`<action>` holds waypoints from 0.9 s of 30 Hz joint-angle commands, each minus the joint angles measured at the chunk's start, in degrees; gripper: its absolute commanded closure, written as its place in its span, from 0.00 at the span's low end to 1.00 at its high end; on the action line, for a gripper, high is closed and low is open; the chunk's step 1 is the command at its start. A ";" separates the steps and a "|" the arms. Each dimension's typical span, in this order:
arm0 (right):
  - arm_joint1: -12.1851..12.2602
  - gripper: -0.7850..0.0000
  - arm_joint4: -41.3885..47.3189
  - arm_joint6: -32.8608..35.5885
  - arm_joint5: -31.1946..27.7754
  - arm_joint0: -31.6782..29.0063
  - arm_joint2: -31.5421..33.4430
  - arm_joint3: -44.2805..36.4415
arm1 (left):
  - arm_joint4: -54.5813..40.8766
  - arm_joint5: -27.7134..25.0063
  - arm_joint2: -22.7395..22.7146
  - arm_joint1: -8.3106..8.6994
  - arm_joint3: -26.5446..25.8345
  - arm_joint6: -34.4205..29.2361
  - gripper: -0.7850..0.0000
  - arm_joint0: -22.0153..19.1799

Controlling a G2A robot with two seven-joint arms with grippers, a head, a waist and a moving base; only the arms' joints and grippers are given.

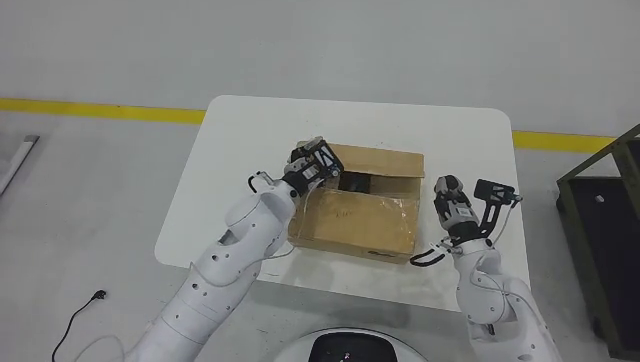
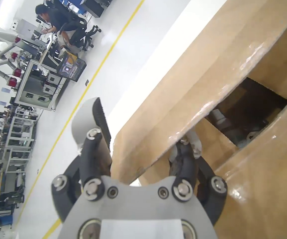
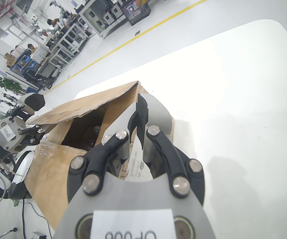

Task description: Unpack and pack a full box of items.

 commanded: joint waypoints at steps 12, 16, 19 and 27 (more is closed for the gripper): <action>0.02 1.00 -1.07 -2.02 2.14 0.14 0.83 -1.86 | -12.26 -3.19 -4.52 -0.22 -4.26 -2.82 1.00 2.61; 0.08 1.00 -0.95 -1.84 2.22 0.07 1.29 -2.23 | -13.13 -4.44 -5.72 -0.01 -6.70 -4.42 1.00 3.42; 0.11 1.00 -0.67 -1.73 2.17 0.10 1.61 -2.19 | -13.28 -4.56 -6.06 0.02 -7.41 -5.30 0.00 3.68; 0.13 1.00 -0.25 -1.78 2.34 0.01 1.94 -2.19 | -16.03 1.29 -4.70 -1.46 -1.38 -4.57 0.00 -1.29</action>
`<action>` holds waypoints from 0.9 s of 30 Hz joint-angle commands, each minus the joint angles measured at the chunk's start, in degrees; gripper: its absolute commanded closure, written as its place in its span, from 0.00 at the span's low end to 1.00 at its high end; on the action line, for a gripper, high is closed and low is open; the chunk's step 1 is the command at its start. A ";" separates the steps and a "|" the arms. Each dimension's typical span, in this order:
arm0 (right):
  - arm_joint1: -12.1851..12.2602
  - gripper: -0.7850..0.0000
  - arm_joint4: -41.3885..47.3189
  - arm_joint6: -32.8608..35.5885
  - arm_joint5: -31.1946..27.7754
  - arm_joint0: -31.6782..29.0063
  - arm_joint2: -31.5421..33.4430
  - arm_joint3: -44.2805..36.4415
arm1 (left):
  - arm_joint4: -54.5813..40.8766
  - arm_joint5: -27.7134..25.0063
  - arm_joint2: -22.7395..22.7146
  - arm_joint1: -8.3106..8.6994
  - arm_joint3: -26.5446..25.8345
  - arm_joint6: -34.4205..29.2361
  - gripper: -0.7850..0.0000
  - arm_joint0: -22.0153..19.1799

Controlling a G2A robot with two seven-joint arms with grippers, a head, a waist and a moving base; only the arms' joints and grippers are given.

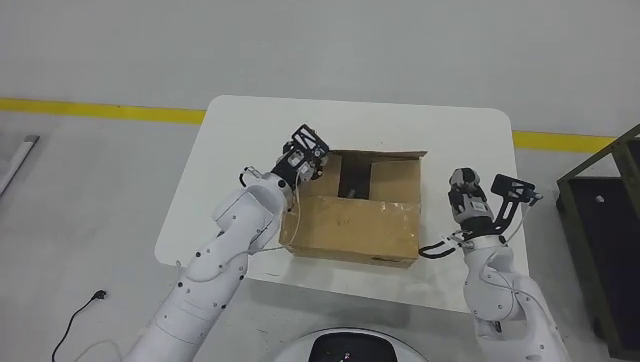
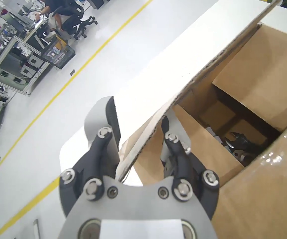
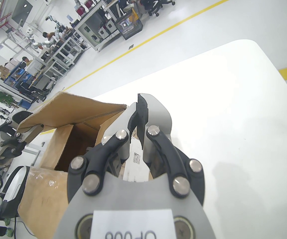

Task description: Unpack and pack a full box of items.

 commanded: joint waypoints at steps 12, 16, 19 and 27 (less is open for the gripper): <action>-0.09 1.00 -0.51 -0.70 1.05 -1.08 -0.76 -0.61 | 1.40 12.42 6.65 -4.01 19.89 4.37 0.00 -13.64; -0.10 1.00 -0.66 -0.81 1.37 -1.38 -0.81 -1.13 | 1.27 15.21 8.59 -5.46 23.89 4.89 0.00 -16.09; -0.11 1.00 -0.62 -0.86 1.42 -1.56 -0.87 -1.23 | 0.65 15.88 9.18 -6.19 25.42 5.60 0.00 -16.91; -0.32 1.00 0.85 -2.45 5.69 -1.13 0.59 0.03 | -0.10 19.26 7.96 -7.16 28.19 5.77 0.00 -18.51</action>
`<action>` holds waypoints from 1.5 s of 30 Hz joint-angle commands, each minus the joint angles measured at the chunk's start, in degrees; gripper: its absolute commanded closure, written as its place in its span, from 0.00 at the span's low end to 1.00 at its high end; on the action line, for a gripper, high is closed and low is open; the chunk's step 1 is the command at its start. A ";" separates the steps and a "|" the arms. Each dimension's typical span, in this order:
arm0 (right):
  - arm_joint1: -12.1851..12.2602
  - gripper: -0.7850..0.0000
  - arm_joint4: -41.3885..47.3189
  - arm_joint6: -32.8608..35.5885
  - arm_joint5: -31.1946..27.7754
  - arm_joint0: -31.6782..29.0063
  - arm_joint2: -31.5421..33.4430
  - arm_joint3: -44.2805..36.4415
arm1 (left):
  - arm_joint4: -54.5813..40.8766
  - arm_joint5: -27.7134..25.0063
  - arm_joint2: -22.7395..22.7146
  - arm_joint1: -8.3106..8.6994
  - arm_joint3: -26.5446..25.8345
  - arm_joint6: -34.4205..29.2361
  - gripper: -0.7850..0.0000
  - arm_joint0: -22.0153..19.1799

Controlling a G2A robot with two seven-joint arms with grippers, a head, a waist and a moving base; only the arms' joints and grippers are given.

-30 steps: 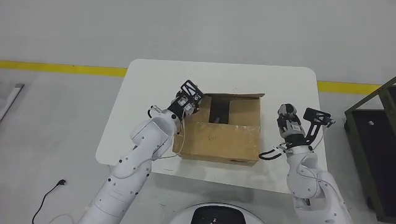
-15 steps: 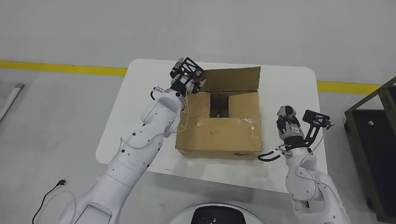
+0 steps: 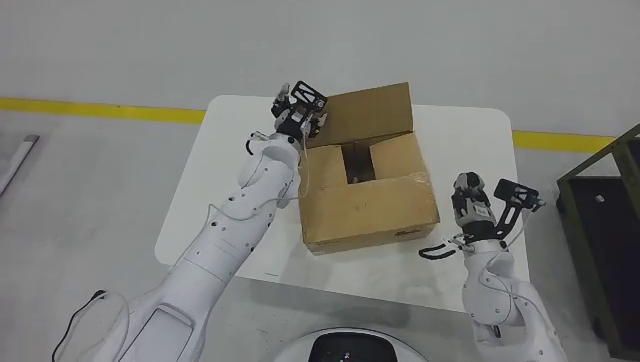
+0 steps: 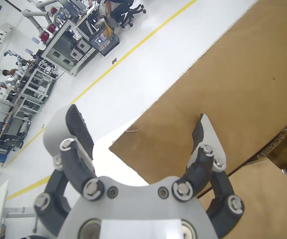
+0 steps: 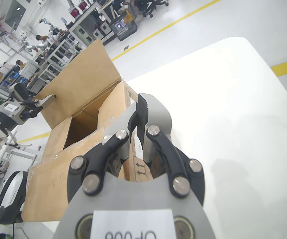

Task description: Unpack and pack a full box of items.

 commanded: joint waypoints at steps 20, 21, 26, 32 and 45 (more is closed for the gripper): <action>0.16 1.00 -2.29 1.63 -4.59 -3.12 -1.50 5.28 | 1.45 4.76 -2.47 -1.41 5.02 -0.41 0.00 -0.78; 0.24 1.00 -2.60 2.16 -5.44 -3.37 -1.45 5.18 | 1.86 4.86 -2.20 -1.56 5.37 -0.22 0.00 -0.90; 0.67 1.00 -3.84 4.59 -11.40 -4.72 -1.91 3.43 | 1.66 5.14 -1.72 -2.34 6.47 0.38 0.00 -1.43; 1.44 1.00 -6.69 8.28 -19.93 -6.53 -2.12 1.34 | 1.23 6.80 -2.61 -2.77 6.20 0.78 0.00 -1.35; 1.85 1.00 -1.48 8.23 -18.09 -5.80 1.07 -0.80 | 0.66 0.73 -8.63 -0.97 -9.23 1.11 0.00 6.32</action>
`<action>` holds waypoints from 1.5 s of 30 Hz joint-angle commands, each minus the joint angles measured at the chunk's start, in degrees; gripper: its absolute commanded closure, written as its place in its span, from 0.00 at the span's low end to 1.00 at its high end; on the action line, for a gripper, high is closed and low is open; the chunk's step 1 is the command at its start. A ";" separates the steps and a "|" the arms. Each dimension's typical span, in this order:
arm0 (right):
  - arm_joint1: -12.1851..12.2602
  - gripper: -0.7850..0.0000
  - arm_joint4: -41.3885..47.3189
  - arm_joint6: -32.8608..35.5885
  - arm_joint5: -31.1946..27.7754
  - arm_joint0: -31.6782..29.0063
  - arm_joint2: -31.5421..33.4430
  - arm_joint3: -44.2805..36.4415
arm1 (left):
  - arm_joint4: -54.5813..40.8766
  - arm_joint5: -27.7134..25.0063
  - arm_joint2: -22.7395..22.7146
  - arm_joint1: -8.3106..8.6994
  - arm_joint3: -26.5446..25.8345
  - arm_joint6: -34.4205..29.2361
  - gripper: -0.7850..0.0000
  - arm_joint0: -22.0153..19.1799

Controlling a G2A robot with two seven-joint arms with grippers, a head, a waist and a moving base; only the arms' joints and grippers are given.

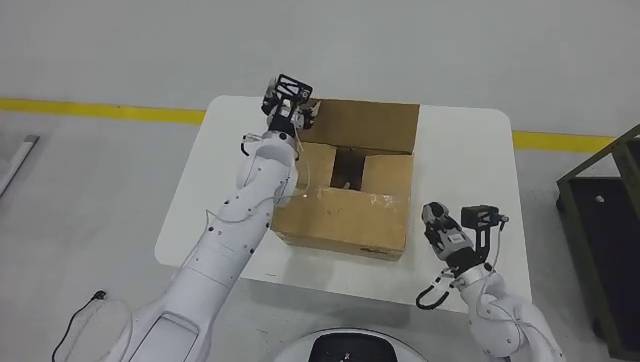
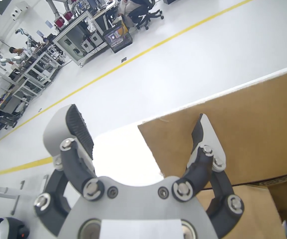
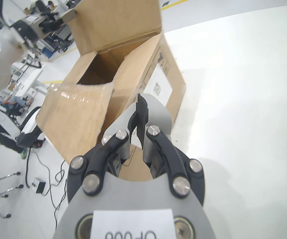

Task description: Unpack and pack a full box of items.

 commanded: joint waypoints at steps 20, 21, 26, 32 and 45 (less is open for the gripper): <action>0.05 1.00 12.22 0.02 2.28 5.00 3.12 0.18 | -11.91 -27.83 -15.41 5.21 -40.76 -14.09 0.00 28.01; 0.07 1.00 12.37 0.36 2.49 5.05 3.10 0.04 | -12.39 -28.28 -15.72 5.32 -41.37 -13.65 0.00 28.87; 0.07 1.00 10.48 0.32 6.20 5.28 3.40 0.59 | -12.04 -28.70 -15.97 5.46 -42.07 -12.88 0.00 29.65; 0.07 1.00 10.48 0.32 6.20 5.28 3.40 0.59 | -12.04 -28.70 -15.97 5.46 -42.07 -12.88 0.00 29.65; 0.07 1.00 10.48 0.32 6.20 5.28 3.40 0.59 | -25.78 -32.37 -17.97 5.87 -40.51 -26.86 0.00 27.58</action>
